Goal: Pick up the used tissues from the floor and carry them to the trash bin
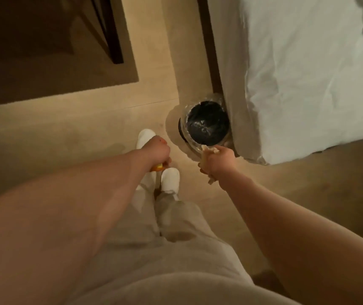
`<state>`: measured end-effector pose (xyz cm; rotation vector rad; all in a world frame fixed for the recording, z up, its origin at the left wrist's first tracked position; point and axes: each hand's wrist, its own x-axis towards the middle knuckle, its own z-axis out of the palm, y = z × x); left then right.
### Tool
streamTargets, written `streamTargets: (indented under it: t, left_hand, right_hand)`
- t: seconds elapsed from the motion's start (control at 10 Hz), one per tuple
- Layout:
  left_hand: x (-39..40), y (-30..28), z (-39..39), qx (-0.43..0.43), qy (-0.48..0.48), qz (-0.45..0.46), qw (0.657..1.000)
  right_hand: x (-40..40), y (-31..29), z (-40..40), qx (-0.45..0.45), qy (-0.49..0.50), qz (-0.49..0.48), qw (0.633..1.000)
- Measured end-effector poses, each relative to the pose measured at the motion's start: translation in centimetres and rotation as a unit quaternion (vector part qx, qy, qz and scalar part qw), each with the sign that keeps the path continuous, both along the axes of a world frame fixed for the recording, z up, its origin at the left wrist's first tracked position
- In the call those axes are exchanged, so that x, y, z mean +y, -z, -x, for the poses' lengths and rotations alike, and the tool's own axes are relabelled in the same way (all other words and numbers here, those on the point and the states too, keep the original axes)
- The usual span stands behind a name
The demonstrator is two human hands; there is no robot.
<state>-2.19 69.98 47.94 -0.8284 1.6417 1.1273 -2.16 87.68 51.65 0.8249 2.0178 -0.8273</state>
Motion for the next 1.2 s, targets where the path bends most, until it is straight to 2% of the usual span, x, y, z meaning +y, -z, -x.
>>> streamTargets:
  t: [0.1,0.2,0.3,0.4,0.5,0.6,0.7,0.9,1.1,1.2]
  left_hand:
    - [0.6,1.8,3.7,-0.053,0.006,-0.041,0.998]
    - [1.3,4.1,7.3,-0.094,-0.008,-0.066,0.993]
    - [2.5,7.3,9.9,-0.107,0.008,-0.082,0.991]
    - [4.6,11.9,11.4,-0.123,0.024,-0.094,0.988]
    - [7.1,16.2,12.6,-0.157,0.002,-0.106,0.982]
    - [9.5,20.3,14.2,-0.17,-0.026,-0.092,0.981]
    - [11.0,24.0,15.5,-0.187,-0.038,-0.087,0.978]
    - [13.2,26.4,16.9,-0.162,-0.041,-0.078,0.983]
    - [11.9,23.5,16.4,-0.173,-0.015,-0.057,0.983]
    - [10.8,21.7,16.2,-0.149,0.024,-0.022,0.988]
  right_hand:
    - [0.8,0.9,1.9,0.003,0.11,0.038,0.993]
    - [2.0,3.9,4.2,0.031,0.18,0.025,0.983]
    - [3.6,7.7,6.1,0.016,0.25,0.037,0.967]
    - [5.0,12.3,7.0,-0.016,0.381,0.076,0.921]
    - [6.2,17.4,7.5,-0.062,0.533,0.148,0.831]
    - [7.2,22.1,8.5,-0.071,0.62,0.216,0.751]
    - [8.0,25.8,9.2,-0.088,0.636,0.28,0.714]
    - [8.9,29.2,9.0,-0.095,0.657,0.278,0.695]
    - [9.1,25.5,8.7,-0.105,0.667,0.277,0.684]
    - [9.4,22.7,8.6,-0.099,0.646,0.246,0.716]
